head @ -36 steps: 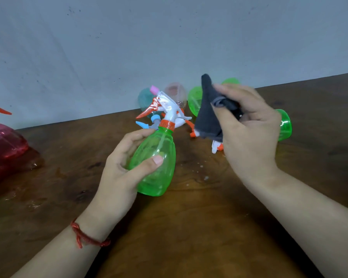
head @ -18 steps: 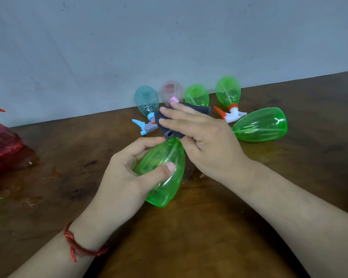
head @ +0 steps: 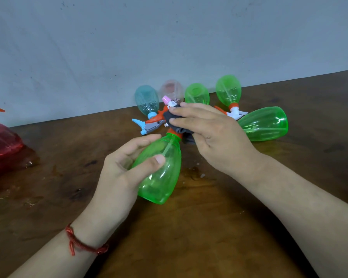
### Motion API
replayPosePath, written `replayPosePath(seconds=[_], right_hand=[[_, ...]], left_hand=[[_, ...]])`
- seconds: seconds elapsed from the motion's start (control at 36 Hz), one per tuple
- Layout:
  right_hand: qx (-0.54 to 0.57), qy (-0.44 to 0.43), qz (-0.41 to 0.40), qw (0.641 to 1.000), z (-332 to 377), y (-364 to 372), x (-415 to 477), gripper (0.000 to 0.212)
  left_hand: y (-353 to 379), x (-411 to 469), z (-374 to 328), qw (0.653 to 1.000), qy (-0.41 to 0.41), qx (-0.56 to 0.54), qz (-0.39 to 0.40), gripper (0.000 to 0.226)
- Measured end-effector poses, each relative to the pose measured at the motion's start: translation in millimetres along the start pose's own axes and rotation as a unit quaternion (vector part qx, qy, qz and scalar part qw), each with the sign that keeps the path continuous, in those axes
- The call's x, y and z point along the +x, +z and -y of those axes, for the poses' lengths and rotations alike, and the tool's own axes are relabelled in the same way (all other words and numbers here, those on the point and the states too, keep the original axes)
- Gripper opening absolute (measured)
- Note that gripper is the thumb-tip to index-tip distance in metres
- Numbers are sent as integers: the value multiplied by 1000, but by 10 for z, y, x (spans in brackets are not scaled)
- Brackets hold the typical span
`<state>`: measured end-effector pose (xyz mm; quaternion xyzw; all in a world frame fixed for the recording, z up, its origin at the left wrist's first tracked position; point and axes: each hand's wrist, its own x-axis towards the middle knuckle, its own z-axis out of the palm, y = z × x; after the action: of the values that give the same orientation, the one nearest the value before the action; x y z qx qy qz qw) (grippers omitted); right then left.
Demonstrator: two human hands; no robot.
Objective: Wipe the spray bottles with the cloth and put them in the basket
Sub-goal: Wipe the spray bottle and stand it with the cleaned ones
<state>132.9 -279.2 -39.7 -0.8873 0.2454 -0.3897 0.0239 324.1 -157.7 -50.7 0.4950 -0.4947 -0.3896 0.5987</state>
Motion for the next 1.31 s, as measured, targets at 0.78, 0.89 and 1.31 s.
replayPosePath(seconds=[0.78,0.89,1.31], right_hand=[[316,177,-134,922,78,-8,-4,50],[321,184,-131,920,40,13,-19,49],[132,43,-92,986,164,123,-65,53]], left_hand=[[-93,-31,52,998,57,-16,27,45],[-105,15,34,998,39,-42,-4,44],[-48,13,14,987,114,109,-17,36]])
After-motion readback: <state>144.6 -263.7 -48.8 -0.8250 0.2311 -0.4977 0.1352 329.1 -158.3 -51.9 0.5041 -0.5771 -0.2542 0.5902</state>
